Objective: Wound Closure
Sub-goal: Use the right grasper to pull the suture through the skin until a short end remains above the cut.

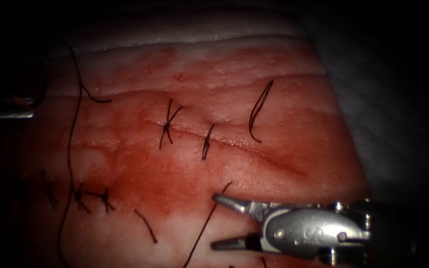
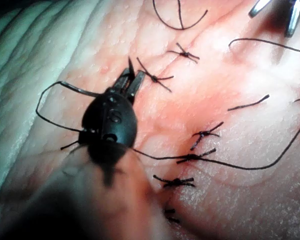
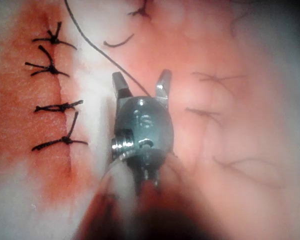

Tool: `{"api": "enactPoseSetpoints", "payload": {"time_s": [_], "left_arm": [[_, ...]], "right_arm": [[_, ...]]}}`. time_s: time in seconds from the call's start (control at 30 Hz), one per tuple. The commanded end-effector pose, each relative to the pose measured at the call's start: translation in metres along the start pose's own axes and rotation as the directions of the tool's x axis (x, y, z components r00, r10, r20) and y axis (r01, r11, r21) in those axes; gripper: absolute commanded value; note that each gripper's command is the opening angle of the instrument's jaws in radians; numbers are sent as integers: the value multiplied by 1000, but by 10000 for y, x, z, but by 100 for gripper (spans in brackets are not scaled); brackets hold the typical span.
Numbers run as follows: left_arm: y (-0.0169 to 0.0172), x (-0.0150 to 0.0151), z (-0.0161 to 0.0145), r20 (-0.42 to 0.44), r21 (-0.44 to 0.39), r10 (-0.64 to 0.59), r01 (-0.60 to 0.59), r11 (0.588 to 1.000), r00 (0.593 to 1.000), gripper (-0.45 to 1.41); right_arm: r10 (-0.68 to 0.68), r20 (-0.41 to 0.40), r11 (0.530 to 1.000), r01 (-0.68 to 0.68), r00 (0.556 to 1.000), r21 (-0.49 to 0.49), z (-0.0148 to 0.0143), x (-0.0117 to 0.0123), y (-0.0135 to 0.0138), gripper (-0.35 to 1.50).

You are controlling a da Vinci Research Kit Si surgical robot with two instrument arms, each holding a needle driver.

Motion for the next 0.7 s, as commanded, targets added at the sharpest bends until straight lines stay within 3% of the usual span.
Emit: {"api": "enactPoseSetpoints", "payload": {"time_s": [0.03, 0.13, 0.2, 0.23, 0.27, 0.3, 0.43, 0.7], "left_arm": [[-3, -3, 7, -2, -2, 2, -2, 1000, 1000, -45], [-3, -3, 7, -2, -2, 2, -2, 1000, 1000, -45], [-3, -3, 7, -3, -2, 2, -2, 1000, 1000, -45], [-3, -3, 7, -2, -2, 2, -2, 1000, 1000, -45], [-3, -3, 7, -3, -2, 2, -2, 1000, 1000, -45], [-3, -3, 7, -2, -2, 2, -2, 1000, 1000, -45], [-3, -3, 7, -2, -2, 2, -2, 1000, 1000, -45], [-3, -3, 8, -2, -1, 2, -2, 1000, 1000, -45]], "right_arm": [[-16, 10, 1000, 16, 1000, -12, 20, -18, 9, 123], [-28, 23, 999, 28, 999, -33, 32, -37, 14, 123], [-51, 41, 997, 53, 998, -60, 35, -45, 14, 106], [-82, 48, 995, 85, 995, -57, 36, -48, 14, 76], [-97, 55, 994, 100, 994, -48, 35, -50, 12, 9], [-102, 72, 994, 104, 992, -28, 33, -51, 10, -35], [21, 105, 1000, -19, 994, -16, 23, -45, 0, -35], [57, 110, 998, -58, 992, 8, 8, -3, -42, -35]]}}
